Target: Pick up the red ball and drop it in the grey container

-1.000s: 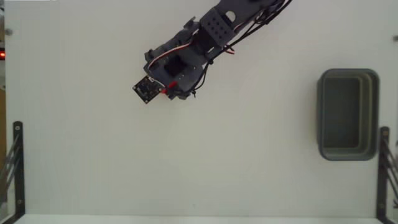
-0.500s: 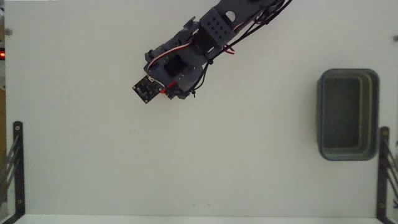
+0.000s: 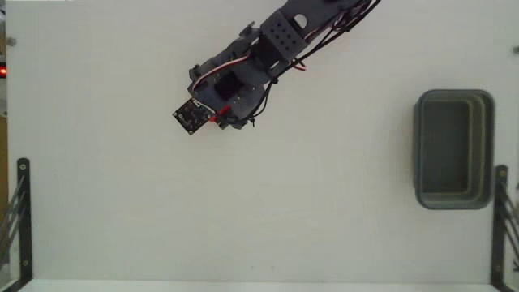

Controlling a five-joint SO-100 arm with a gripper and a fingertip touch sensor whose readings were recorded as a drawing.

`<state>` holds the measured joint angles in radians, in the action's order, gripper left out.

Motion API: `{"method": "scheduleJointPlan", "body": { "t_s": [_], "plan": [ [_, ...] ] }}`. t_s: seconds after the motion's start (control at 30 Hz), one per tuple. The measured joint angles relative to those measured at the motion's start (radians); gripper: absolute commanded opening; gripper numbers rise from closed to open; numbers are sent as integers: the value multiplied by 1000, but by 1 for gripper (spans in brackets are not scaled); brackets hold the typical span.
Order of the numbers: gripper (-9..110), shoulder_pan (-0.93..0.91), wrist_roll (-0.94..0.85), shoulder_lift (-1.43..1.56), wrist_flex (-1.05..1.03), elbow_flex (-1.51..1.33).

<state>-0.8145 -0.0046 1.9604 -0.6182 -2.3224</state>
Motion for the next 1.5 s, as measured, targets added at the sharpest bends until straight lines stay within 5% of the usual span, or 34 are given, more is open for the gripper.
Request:
{"method": "scheduleJointPlan", "body": {
  "t_s": [1.5],
  "plan": [
    [69,3,2,-41,-742,744]
  ]
}}
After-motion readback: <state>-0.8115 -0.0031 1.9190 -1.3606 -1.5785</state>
